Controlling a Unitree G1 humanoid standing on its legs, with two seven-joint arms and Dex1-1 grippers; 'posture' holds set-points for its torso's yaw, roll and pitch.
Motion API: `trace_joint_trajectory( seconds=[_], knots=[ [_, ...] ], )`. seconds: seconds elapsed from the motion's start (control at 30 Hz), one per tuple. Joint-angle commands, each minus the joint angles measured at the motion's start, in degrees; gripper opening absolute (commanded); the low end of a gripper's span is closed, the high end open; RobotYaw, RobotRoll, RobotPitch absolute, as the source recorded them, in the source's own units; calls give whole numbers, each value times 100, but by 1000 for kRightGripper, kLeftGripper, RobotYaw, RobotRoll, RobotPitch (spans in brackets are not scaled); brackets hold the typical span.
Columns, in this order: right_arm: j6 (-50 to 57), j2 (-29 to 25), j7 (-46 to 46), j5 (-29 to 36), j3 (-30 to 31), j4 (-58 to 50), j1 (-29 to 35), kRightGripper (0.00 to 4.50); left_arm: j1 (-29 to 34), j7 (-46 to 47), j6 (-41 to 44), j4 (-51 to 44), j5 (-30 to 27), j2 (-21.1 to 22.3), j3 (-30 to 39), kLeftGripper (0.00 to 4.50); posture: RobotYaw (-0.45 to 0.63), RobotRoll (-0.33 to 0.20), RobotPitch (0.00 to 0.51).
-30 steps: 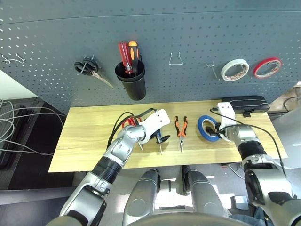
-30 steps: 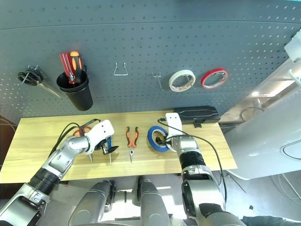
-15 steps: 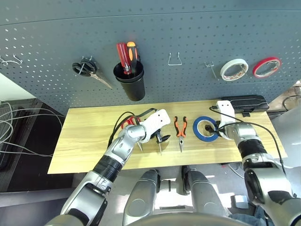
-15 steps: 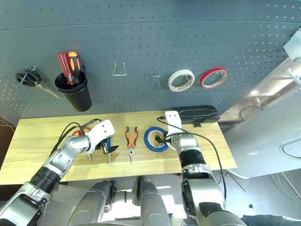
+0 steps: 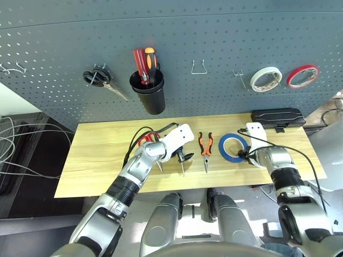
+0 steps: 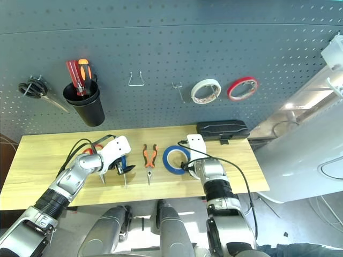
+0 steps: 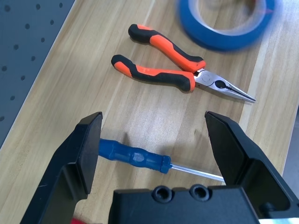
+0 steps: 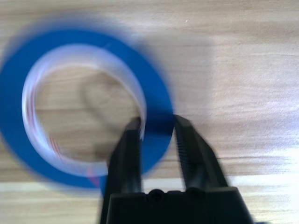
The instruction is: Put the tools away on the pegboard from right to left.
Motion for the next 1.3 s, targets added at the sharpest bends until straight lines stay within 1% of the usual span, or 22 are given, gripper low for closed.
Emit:
trace_joint_trajectory(
  seconds=[0.03, 0.17, 0.27, 0.33, 0.43, 0.5, 0.57, 0.63, 0.73, 0.83, 1.03, 1.2, 1.3],
  knots=[
    [-40, -144, 90, -20, 64, -457, 62, 692, 6, -24, -97, 117, 47, 6, -58, 4500, 10, 0, 211],
    [-687, -457, 378, -116, 280, -1123, 389, 692, 39, 43, -262, 40, -4, 48, 46, 4500, 0, 0, 213],
    [-1183, -708, 591, -147, 408, -1767, 758, 692, 129, 123, -435, -126, -113, 79, 192, 4500, -6, 0, 214],
    [-1695, -918, 802, -222, 538, -2215, 1020, 692, 232, 186, -573, -286, -210, 86, 335, 4500, -6, 0, 214],
    [-3096, -1395, 1034, -608, 828, -2769, 1442, 692, 459, 297, -1070, -567, -498, 60, 651, 4500, -21, 0, 215],
    [-4151, -1596, 1000, -767, 824, -2814, 1684, 692, 616, 333, -1654, -749, -694, 46, 816, 4500, -25, 0, 215],
    [-5122, -1703, 828, -860, 658, -2752, 1853, 692, 764, 287, -2218, -1000, -1061, -48, 1006, 4500, -27, 0, 212],
    [-5801, -1771, 716, -952, 566, -2652, 1926, 692, 840, 197, -2552, -1139, -1312, -100, 1086, 4500, -32, 0, 210],
    [-6772, -1797, 501, -1012, 355, -2731, 2007, 692, 876, 56, -2968, -1338, -1481, -135, 1045, 4500, -36, 0, 209],
    [-7186, -1758, 331, -1036, 156, -2799, 1950, 692, 809, 76, -3068, -1290, -1469, -175, 1020, 4500, -40, 0, 206],
    [-7456, -1678, 141, -1047, -108, -2701, 1610, 692, 663, 141, -3310, -1167, -1441, -245, 1050, 4500, -45, 0, 203],
    [-7485, -1586, 56, -1058, -170, -2678, 1437, 692, 627, 135, -3374, -1146, -1456, -231, 1057, 4500, -41, 0, 202],
    [-7270, -1508, -3, -1159, -152, -2641, 1239, 692, 620, 110, -3372, -1173, -1425, -219, 1012, 4500, -38, 0, 200]
  ],
)
